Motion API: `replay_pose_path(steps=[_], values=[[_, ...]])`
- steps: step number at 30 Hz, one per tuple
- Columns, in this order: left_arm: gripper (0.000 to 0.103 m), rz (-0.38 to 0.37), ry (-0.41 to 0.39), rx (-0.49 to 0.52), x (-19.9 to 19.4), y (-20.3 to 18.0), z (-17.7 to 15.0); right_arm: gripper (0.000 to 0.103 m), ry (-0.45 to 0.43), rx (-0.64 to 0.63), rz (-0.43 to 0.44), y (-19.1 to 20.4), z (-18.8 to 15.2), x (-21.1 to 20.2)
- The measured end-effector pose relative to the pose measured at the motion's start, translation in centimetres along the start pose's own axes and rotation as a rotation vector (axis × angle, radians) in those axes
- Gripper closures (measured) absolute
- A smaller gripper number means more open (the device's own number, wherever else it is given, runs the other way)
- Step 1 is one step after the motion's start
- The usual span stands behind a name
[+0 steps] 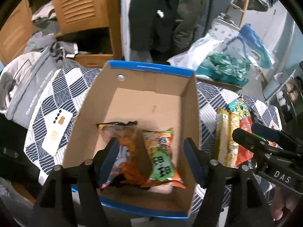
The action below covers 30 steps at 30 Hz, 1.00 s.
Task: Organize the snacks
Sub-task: 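Move the left tool to the gold wafer bar and close on it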
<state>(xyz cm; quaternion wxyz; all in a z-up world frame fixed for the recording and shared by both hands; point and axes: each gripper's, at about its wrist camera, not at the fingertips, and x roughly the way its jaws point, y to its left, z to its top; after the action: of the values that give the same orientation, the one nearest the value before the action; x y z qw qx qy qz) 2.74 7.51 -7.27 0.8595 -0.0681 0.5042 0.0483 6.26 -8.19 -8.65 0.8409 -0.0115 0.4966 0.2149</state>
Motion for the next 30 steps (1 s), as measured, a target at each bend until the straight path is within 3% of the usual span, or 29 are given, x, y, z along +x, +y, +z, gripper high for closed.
replay_pose_path(steps=[15, 30], values=[[0.029, -0.049, 0.000, 0.145, 0.0, -7.5, -0.2, 0.036, -0.023, 0.108, -0.082, -7.7, -2.9, -2.9], [0.029, -0.066, 0.051, 0.252, 2.3, -13.4, -1.4, 0.031, -0.044, 0.206, -0.136, -13.8, -5.1, -4.7]])
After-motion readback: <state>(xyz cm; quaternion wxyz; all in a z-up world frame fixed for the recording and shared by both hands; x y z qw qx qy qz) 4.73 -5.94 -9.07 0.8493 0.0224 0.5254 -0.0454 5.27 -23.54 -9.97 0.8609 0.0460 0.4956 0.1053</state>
